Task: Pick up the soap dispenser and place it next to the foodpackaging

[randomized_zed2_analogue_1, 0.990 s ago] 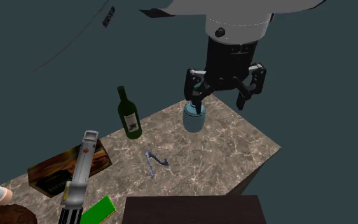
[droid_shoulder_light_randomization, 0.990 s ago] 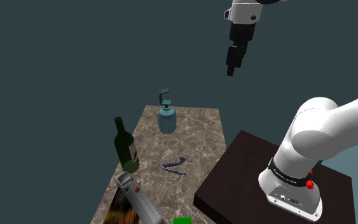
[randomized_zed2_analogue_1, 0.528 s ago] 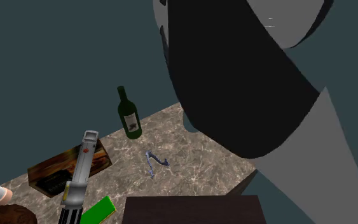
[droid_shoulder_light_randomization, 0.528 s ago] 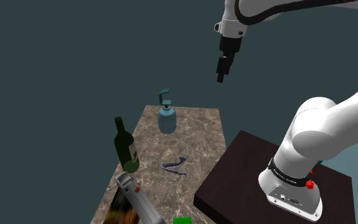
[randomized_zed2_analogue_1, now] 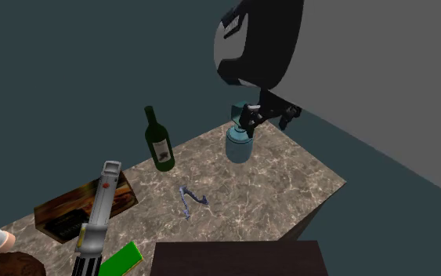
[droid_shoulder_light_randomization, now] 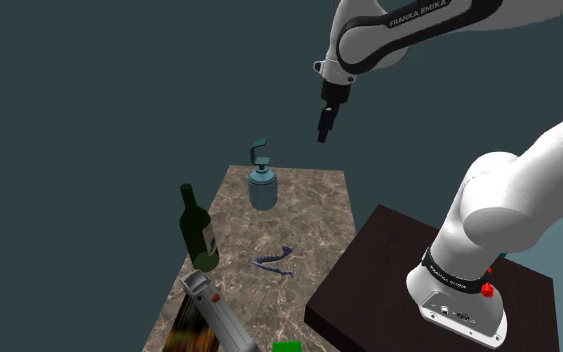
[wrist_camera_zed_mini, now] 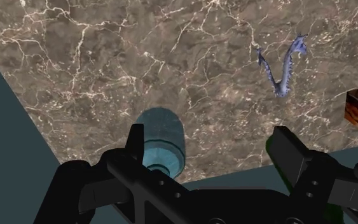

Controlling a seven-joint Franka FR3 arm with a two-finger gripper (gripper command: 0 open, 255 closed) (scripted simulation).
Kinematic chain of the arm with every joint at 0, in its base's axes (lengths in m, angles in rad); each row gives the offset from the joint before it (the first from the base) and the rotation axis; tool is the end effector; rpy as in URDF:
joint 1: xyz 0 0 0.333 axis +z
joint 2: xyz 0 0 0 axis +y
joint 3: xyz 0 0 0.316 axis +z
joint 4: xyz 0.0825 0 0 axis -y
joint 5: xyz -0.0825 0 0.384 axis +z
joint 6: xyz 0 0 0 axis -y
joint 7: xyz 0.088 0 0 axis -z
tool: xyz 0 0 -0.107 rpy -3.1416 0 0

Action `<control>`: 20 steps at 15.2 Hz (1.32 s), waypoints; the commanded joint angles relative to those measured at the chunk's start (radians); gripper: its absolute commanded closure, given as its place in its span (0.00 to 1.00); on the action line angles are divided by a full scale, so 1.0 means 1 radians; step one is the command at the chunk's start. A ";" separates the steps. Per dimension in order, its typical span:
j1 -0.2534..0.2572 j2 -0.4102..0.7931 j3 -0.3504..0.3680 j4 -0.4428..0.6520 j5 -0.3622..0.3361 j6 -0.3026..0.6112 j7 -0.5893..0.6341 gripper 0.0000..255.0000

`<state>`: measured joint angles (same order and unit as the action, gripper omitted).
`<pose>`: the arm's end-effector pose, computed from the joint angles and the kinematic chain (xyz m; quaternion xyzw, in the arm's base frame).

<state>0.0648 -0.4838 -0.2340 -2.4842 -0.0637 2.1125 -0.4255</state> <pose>0.4038 -0.0756 0.4641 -0.9866 -0.1526 -0.0563 0.0105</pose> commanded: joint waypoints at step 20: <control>0.086 0.758 -0.060 0.411 0.542 0.399 -0.682 0.00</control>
<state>0.1551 0.2553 -0.2996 -2.0850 0.4629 2.5047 -1.0921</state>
